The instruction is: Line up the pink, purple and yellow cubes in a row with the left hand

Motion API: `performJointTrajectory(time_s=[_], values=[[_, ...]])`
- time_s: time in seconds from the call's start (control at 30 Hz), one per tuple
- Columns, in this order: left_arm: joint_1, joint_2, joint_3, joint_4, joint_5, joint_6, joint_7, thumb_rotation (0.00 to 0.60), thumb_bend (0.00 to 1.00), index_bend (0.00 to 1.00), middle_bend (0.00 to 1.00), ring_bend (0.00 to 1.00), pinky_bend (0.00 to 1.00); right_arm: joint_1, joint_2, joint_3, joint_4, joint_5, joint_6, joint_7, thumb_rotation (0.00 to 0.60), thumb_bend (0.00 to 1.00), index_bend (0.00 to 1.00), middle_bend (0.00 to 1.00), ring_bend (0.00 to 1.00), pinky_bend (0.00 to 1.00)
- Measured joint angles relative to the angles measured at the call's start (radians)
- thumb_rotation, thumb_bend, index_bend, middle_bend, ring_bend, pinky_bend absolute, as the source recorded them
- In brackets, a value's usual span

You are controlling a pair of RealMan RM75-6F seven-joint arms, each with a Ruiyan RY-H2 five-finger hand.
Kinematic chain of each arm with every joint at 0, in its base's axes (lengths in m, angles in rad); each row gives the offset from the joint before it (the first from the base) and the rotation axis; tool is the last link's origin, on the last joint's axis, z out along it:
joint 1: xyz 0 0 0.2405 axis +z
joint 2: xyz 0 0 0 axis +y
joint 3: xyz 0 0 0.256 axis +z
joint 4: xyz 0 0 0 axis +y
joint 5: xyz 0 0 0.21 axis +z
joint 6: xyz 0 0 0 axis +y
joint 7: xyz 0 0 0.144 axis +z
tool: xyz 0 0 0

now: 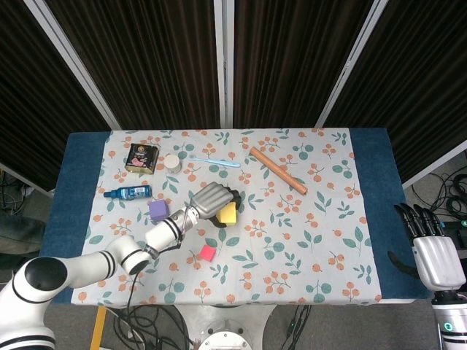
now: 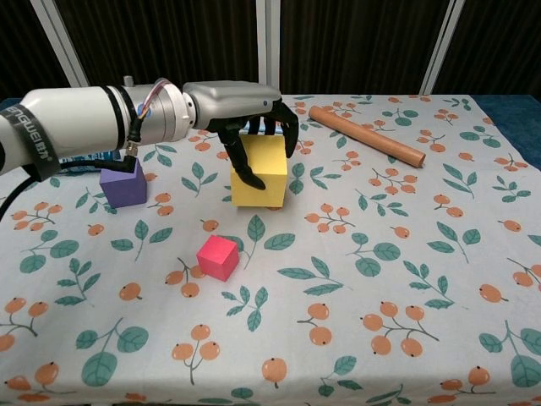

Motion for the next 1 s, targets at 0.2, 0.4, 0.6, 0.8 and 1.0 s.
performJointTrajectory(time_s=[0.2,0.4,0.6,0.8,1.0], values=[[0.005,-0.012,0.0,0.052,-0.012,-0.025,-0.055,0.6,0.21,0.5,0.47,0.45,0.47,-0.003,0.001,0.0,-0.007,0.0,0.002,-0.011,0.6,0.16,0.0,0.04,0.0,0.07],[0.007,-0.022,0.005,0.084,-0.014,-0.045,-0.058,0.6,0.21,0.48,0.42,0.36,0.39,-0.003,0.002,0.001,-0.012,0.004,0.0,-0.017,0.6,0.16,0.0,0.04,0.0,0.07],[0.013,-0.012,0.007,0.067,-0.017,-0.045,-0.031,0.6,0.19,0.33,0.23,0.17,0.3,-0.003,-0.001,0.001,-0.01,0.005,-0.003,-0.016,0.6,0.16,0.0,0.04,0.0,0.07],[0.044,0.033,-0.002,-0.003,-0.023,0.009,-0.011,0.6,0.18,0.29,0.2,0.15,0.29,-0.002,0.001,0.003,-0.007,0.004,-0.001,-0.009,0.6,0.16,0.0,0.04,0.0,0.07],[0.129,0.157,-0.006,-0.12,-0.088,0.06,0.017,0.6,0.17,0.31,0.2,0.15,0.29,0.006,0.001,0.004,0.0,-0.009,-0.01,0.0,0.6,0.16,0.0,0.04,0.0,0.07]])
